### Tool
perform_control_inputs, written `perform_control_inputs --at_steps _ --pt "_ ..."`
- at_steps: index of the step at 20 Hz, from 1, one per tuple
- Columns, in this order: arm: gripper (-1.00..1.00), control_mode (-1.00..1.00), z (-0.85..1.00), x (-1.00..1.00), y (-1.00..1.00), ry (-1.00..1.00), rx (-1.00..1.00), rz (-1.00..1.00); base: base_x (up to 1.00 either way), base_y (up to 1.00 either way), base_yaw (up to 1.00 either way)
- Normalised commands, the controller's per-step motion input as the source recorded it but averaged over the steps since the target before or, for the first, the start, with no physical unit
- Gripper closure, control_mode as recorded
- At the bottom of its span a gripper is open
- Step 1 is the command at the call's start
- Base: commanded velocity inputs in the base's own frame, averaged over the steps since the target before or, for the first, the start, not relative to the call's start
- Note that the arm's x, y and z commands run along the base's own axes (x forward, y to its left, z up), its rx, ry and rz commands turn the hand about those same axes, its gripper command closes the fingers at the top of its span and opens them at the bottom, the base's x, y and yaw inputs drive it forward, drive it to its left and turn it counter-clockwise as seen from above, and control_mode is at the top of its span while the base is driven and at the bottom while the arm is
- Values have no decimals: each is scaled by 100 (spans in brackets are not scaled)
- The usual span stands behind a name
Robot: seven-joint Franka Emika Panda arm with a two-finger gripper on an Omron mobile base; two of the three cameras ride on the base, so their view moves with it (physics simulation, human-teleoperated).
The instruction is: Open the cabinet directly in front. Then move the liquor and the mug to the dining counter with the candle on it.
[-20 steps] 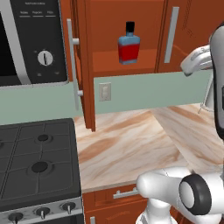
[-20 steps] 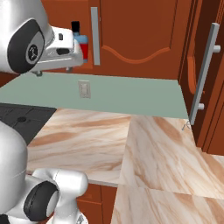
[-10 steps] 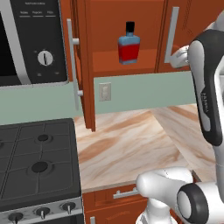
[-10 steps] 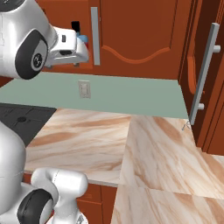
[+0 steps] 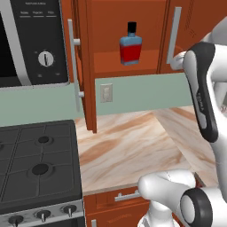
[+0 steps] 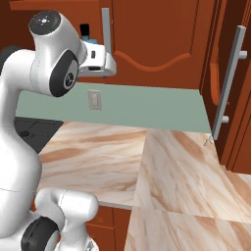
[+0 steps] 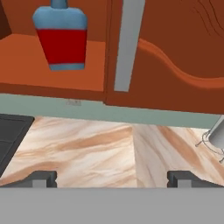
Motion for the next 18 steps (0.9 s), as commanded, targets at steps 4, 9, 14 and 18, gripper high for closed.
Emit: perform_control_inputs --at_steps 4,9,14,18 --pt "-100 -100 0 28 -16 0 4 -4 0 0 0" --pt "-100 -100 4 9 -2 -1 4 -2 0 0 0" --pt "-100 -100 0 20 0 0 1 -2 0 0 0" --pt "-100 -100 0 37 0 0 0 -1 0 0 0"
